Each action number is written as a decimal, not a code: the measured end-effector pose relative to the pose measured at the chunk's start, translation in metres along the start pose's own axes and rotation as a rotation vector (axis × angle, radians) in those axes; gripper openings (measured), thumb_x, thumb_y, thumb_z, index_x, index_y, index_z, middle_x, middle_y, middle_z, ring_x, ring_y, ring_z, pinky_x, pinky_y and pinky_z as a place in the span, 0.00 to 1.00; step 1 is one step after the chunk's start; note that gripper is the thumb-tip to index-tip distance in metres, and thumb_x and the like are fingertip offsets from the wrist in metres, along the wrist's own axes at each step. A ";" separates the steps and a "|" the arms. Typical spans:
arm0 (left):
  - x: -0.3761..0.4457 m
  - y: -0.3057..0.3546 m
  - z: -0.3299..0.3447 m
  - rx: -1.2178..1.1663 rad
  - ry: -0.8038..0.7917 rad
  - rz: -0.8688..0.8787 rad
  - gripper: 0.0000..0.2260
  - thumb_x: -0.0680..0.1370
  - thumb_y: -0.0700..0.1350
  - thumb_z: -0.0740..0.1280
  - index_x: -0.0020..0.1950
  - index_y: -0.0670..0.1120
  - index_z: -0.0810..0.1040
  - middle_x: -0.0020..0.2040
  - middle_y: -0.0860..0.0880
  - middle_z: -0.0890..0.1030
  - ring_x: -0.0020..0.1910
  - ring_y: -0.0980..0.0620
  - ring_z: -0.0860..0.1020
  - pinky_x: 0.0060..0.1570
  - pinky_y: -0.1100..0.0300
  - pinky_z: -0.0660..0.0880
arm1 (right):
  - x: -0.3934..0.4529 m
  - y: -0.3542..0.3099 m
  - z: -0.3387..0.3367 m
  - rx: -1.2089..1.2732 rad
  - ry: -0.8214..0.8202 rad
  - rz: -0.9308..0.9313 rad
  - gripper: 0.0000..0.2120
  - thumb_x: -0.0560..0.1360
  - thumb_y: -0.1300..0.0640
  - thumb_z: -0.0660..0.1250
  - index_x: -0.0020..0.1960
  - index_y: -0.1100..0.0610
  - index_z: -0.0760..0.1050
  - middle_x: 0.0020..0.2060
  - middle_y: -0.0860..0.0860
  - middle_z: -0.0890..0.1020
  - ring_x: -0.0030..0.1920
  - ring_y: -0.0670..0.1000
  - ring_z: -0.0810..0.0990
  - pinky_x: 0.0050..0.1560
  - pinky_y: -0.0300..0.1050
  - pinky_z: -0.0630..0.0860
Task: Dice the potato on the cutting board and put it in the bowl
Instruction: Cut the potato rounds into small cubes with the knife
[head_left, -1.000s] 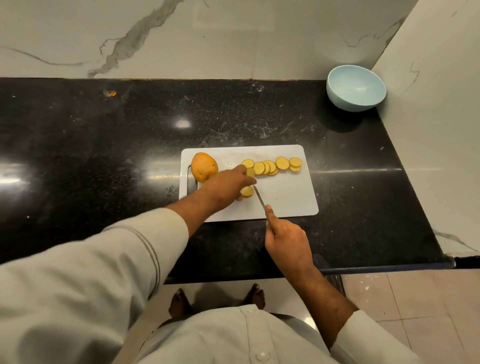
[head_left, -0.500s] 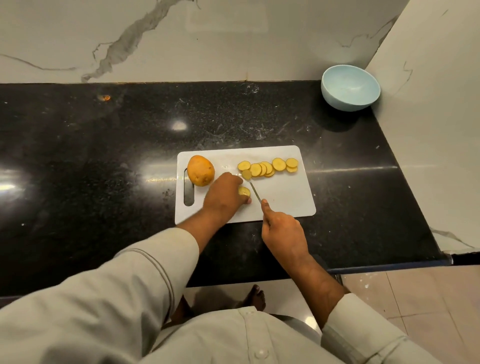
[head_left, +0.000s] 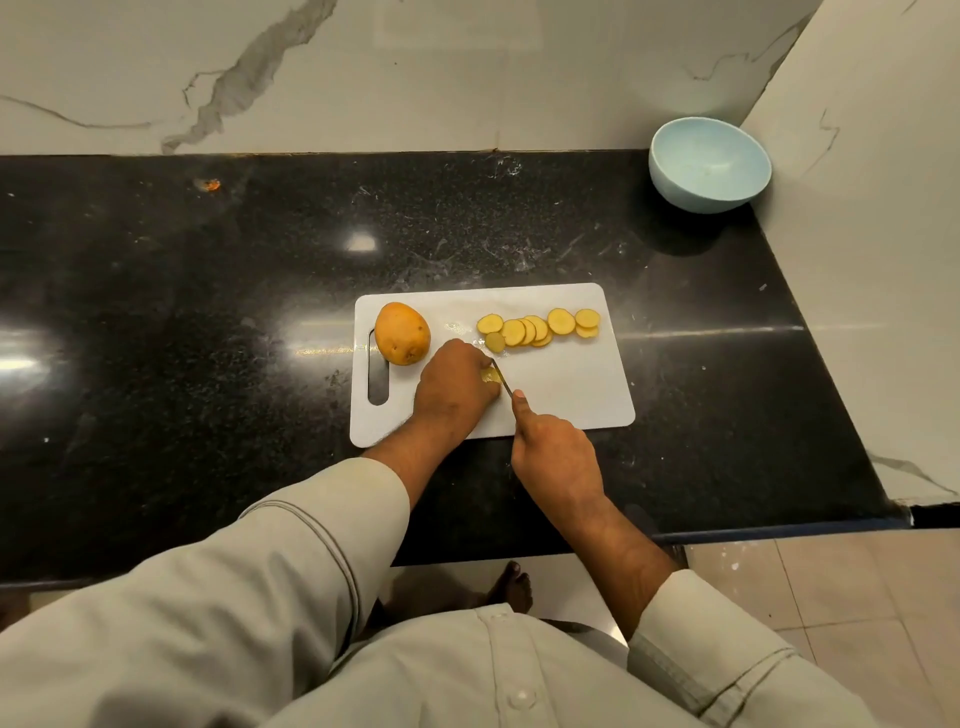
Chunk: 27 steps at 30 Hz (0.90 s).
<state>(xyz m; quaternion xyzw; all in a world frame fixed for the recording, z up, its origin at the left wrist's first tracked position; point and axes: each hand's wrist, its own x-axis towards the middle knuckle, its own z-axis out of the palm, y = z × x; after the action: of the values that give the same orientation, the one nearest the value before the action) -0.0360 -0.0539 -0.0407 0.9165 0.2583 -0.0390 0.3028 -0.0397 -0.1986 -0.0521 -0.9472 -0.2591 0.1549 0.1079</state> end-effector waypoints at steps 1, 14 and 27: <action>-0.001 0.001 0.000 -0.002 0.000 -0.005 0.14 0.74 0.46 0.69 0.58 0.45 0.82 0.53 0.46 0.80 0.52 0.47 0.78 0.52 0.55 0.76 | 0.000 0.000 0.001 0.003 0.001 0.000 0.25 0.83 0.54 0.54 0.78 0.51 0.52 0.39 0.50 0.73 0.37 0.47 0.72 0.39 0.40 0.70; 0.003 0.008 -0.003 0.028 -0.031 -0.032 0.07 0.75 0.43 0.69 0.50 0.42 0.82 0.47 0.44 0.81 0.47 0.45 0.79 0.45 0.55 0.75 | 0.007 0.000 0.003 -0.016 -0.074 -0.016 0.27 0.82 0.55 0.54 0.79 0.51 0.49 0.40 0.51 0.72 0.39 0.48 0.73 0.43 0.45 0.76; 0.012 0.009 -0.002 0.116 -0.047 -0.016 0.05 0.75 0.42 0.68 0.47 0.42 0.80 0.46 0.43 0.80 0.47 0.44 0.78 0.45 0.54 0.76 | 0.017 -0.005 0.001 -0.100 -0.135 -0.050 0.30 0.80 0.56 0.55 0.79 0.55 0.48 0.39 0.52 0.69 0.38 0.51 0.70 0.39 0.47 0.69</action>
<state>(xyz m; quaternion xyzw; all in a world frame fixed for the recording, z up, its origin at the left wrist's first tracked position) -0.0212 -0.0534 -0.0373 0.9292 0.2560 -0.0779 0.2549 -0.0283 -0.1856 -0.0557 -0.9320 -0.2969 0.2023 0.0468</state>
